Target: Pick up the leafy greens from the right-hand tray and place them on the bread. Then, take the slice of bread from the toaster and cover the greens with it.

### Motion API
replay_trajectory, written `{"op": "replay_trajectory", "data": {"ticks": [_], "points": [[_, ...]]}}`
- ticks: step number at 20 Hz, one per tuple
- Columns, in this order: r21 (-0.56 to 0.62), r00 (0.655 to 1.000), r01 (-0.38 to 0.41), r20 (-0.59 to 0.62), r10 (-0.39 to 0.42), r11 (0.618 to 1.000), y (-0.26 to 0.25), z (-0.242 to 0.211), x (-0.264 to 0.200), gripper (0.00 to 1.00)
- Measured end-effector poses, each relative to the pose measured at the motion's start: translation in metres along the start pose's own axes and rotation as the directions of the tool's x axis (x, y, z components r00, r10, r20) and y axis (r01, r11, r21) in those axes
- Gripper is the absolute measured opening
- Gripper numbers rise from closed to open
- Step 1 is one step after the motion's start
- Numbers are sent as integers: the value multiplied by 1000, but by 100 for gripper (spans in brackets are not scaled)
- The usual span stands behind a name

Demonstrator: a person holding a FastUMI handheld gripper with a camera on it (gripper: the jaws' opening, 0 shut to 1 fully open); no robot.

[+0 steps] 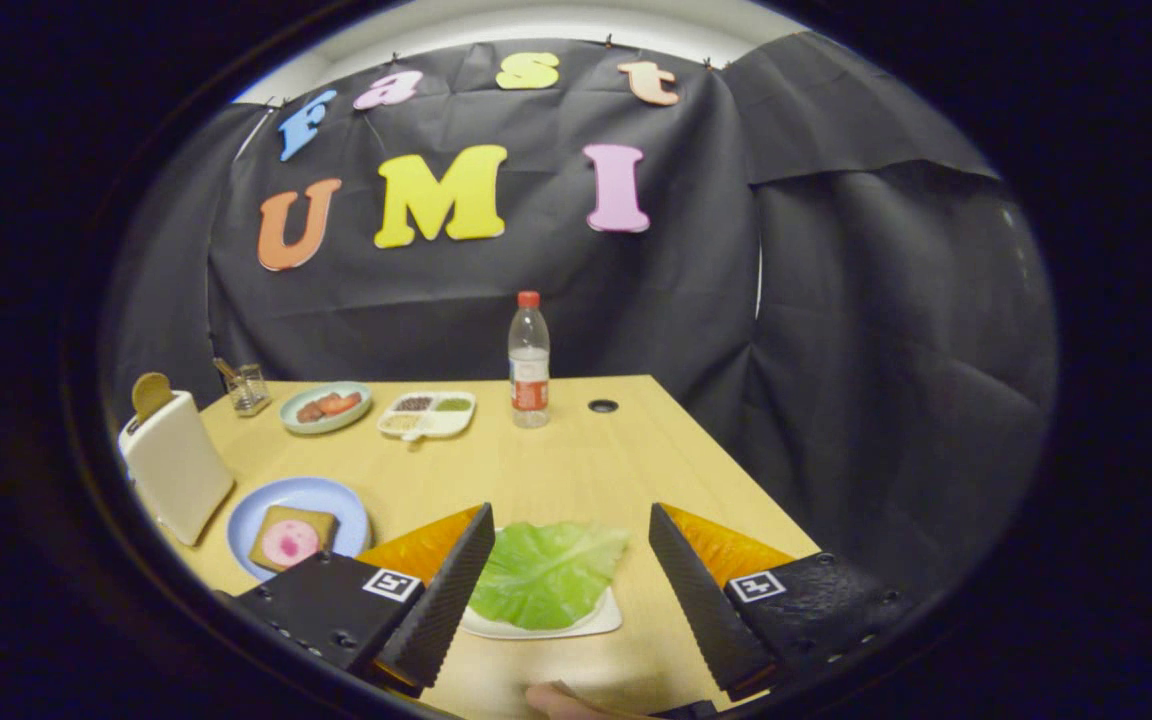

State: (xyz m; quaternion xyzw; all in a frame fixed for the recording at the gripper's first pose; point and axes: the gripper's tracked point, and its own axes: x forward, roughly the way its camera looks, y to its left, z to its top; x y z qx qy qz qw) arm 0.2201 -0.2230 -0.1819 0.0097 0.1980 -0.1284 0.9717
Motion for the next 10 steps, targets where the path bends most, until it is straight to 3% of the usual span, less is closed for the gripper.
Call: {"op": "replay_trajectory", "data": {"ticks": [4, 10], "points": [[-5, 992, -18, -127, 17, 1000, -6, -27, 40, 96], [-64, 971, 12, -236, -27, 998, -15, -65, 76, 97]]}}
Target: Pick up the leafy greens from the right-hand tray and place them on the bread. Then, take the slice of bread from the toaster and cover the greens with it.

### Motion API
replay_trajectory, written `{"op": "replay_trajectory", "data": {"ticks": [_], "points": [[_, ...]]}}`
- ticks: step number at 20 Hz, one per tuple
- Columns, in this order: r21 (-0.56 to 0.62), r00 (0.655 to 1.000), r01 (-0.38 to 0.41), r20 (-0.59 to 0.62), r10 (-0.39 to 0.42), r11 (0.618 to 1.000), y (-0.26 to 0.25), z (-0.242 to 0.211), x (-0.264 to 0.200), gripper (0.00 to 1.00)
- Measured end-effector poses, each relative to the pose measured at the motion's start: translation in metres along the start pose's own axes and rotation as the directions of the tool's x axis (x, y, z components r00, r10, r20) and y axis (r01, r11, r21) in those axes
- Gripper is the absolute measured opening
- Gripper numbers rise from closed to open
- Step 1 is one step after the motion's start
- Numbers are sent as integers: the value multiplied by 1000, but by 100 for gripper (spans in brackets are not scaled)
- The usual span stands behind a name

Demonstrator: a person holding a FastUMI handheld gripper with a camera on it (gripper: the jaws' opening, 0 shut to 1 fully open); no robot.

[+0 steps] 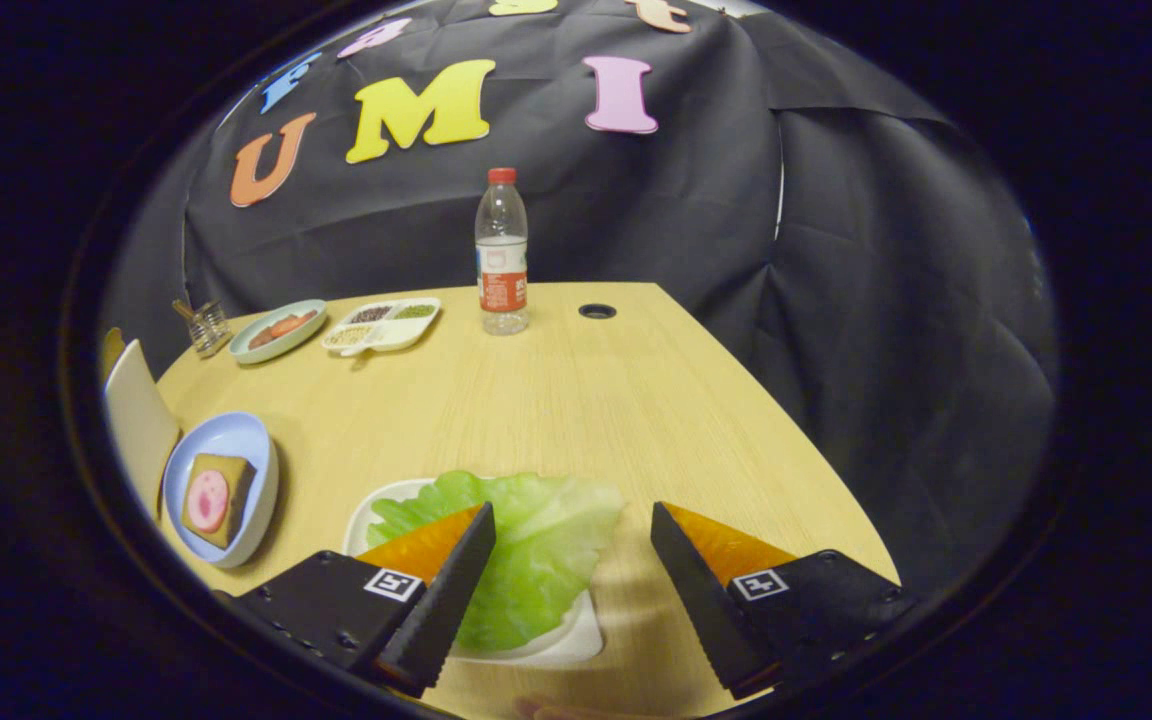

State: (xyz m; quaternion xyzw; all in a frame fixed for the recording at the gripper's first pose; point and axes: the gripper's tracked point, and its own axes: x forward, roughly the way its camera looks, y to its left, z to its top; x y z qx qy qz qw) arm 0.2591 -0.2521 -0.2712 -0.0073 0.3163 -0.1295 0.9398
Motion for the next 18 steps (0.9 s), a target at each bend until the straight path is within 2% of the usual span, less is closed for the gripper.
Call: {"op": "replay_trajectory", "data": {"ticks": [3, 6, 9, 11, 12, 16, 18], "points": [[1, 1000, -25, -8, 25, 1000, 3, -2, 5, 98], [-42, 999, -49, -3, 49, 998, 13, -5, 6, 72], [-107, 1000, 10, 14, -9, 994, 8, -3, 5, 47], [-87, 1000, -4, 21, 6, 996, 12, 1, -1, 21], [-79, 999, -9, 31, 12, 997, 11, 2, -4, 14], [-39, 985, -12, 169, 18, 999, 9, 28, -36, 0], [-66, 968, 27, 252, -10, 997, 7, 41, -55, 0]]}}
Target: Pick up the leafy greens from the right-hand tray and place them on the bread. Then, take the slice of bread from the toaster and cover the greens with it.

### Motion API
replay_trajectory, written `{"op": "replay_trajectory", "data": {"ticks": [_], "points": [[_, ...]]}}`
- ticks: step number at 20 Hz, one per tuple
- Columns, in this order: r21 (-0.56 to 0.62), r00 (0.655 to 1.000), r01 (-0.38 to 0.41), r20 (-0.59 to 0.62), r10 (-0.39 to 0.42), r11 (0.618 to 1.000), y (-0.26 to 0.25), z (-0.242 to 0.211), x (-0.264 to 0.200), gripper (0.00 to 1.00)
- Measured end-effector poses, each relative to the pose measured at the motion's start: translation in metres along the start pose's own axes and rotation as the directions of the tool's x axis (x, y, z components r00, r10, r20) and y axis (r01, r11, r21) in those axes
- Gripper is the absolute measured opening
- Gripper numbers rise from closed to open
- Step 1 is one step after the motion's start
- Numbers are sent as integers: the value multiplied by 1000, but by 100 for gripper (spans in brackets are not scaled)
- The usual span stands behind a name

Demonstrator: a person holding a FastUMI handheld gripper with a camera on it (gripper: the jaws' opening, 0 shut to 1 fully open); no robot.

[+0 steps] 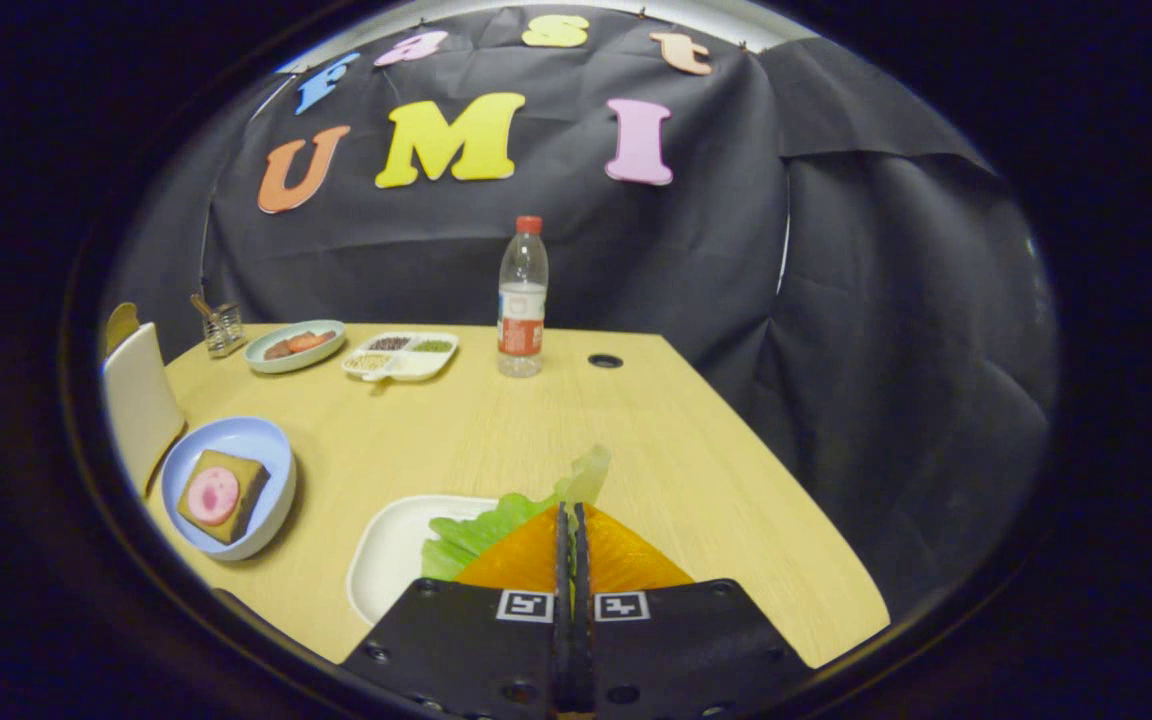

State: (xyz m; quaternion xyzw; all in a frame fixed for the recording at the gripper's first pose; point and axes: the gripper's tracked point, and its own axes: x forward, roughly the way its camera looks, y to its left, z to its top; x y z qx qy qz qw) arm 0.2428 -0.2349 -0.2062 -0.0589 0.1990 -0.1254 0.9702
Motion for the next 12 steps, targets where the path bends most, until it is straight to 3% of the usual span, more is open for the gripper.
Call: {"op": "replay_trajectory", "data": {"ticks": [2, 12], "points": [[-20, 999, 20, 50, -18, 1000, 1, 12, -16, 0], [33, 988, -25, 154, 20, 999, 33, 62, -96, 0]]}}
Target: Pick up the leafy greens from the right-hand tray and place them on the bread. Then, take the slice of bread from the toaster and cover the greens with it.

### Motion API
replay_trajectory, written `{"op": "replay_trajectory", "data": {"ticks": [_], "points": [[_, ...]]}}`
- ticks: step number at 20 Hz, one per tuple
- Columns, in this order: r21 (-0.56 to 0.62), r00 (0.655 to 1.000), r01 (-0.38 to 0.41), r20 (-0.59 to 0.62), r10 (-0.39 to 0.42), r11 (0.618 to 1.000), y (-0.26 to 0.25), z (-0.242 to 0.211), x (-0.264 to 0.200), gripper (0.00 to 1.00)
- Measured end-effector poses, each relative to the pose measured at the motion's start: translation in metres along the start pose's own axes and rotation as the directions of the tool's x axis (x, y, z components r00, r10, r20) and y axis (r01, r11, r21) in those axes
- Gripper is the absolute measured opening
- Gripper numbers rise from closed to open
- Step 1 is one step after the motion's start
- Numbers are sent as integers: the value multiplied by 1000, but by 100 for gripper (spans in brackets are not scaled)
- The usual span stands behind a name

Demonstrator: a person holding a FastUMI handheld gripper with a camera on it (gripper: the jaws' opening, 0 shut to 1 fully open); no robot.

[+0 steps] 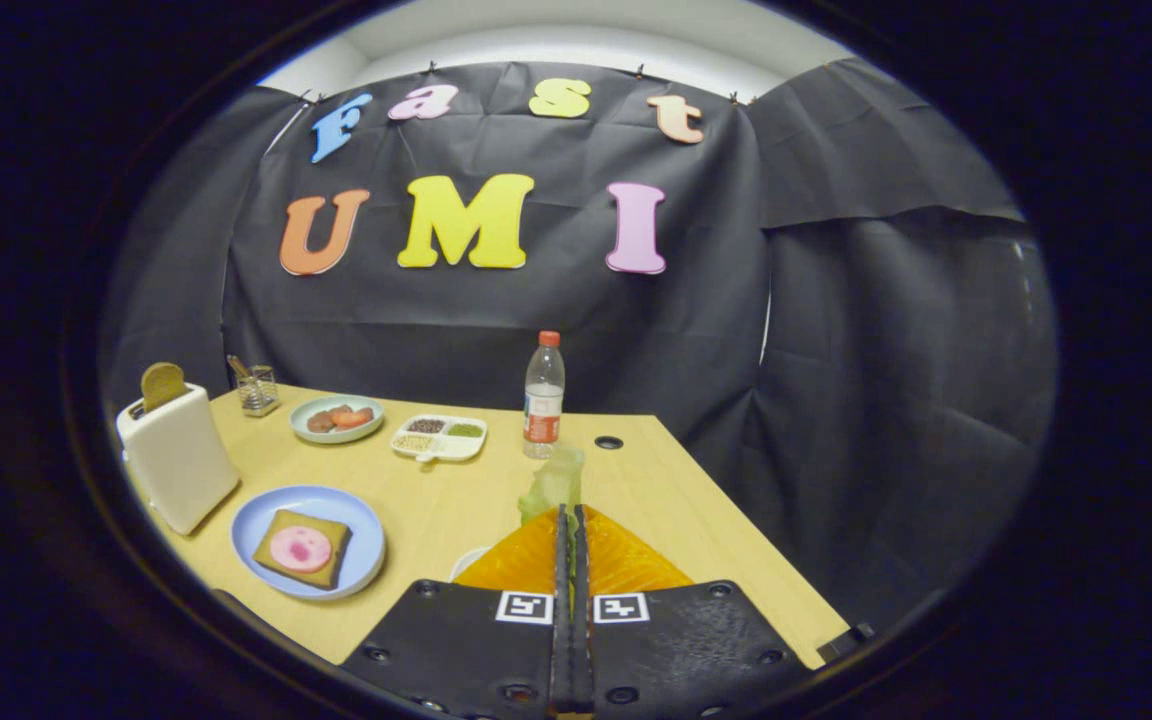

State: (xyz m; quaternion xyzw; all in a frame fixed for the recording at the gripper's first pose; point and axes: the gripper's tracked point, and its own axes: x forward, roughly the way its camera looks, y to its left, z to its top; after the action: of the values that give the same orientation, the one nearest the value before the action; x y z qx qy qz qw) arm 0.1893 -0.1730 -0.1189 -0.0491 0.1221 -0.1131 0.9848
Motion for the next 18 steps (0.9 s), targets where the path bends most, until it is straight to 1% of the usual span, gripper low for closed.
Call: {"op": "replay_trajectory", "data": {"ticks": [6, 11, 15, 18], "points": [[-23, 998, -51, 30, 52, 998, 62, 15, -31, 0], [-50, 990, -129, 56, 132, 990, 143, 25, -47, 0], [-56, 976, -207, 56, 210, 977, 217, 20, -48, 0], [-47, 964, -261, 36, 263, 964, 267, 8, -42, 0]]}}
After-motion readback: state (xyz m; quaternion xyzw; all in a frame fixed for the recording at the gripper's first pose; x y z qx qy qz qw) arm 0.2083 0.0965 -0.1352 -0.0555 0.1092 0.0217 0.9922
